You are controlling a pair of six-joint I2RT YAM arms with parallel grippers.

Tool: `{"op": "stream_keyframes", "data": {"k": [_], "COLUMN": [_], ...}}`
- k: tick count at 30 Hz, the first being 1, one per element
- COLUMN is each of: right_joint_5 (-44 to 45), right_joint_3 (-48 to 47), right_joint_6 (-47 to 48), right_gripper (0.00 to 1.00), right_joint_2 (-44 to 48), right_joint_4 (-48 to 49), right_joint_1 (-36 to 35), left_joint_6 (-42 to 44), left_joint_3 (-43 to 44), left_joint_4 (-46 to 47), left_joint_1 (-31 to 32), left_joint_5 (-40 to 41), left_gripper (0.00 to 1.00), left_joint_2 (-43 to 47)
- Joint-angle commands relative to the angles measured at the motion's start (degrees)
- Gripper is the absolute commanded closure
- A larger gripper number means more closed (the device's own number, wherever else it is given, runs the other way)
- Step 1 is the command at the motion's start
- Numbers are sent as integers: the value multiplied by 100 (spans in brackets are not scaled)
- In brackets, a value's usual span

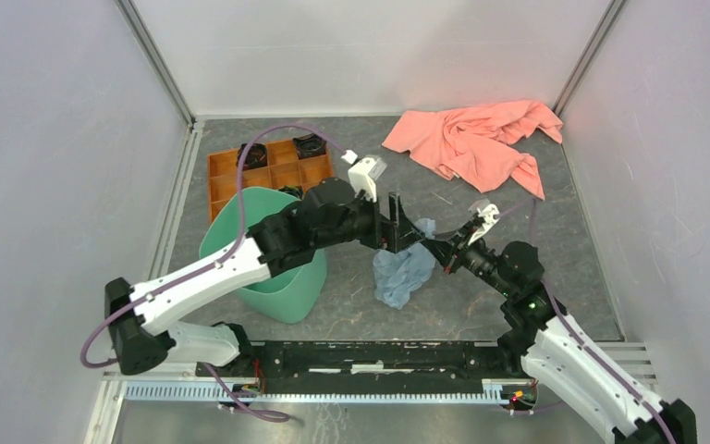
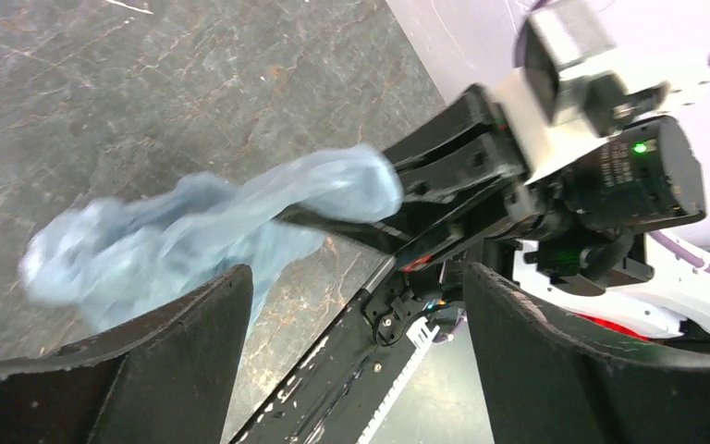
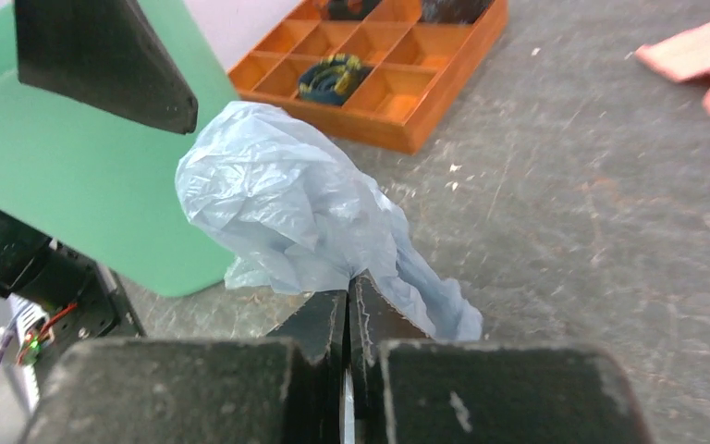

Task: Put the trash bags into the trash bin

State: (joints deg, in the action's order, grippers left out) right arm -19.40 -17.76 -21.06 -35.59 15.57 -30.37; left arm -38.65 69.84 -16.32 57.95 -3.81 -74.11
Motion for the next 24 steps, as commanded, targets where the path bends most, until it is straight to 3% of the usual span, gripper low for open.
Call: {"op": "stream_keyframes", "data": {"k": [1, 9, 18, 24], "right_joint_5": [725, 231, -427, -463], "right_joint_3": [-476, -535, -507, -675], "right_joint_6": [355, 636, 884, 960], "right_gripper": [100, 100, 99, 99], "right_joint_2": [640, 1370, 1983, 2053], "right_joint_4": [-581, -425, -165, -344], "right_joint_1": [-11, -9, -12, -5], "left_joint_6": [222, 301, 142, 188], "left_joint_3": [-260, -406, -498, -533], "left_joint_4": [38, -219, -120, 171], "left_joint_1": [14, 12, 14, 7], "left_joint_5": [615, 1369, 1552, 1437], "left_gripper": [7, 3, 3, 21], "left_joint_2": [703, 954, 765, 312]}}
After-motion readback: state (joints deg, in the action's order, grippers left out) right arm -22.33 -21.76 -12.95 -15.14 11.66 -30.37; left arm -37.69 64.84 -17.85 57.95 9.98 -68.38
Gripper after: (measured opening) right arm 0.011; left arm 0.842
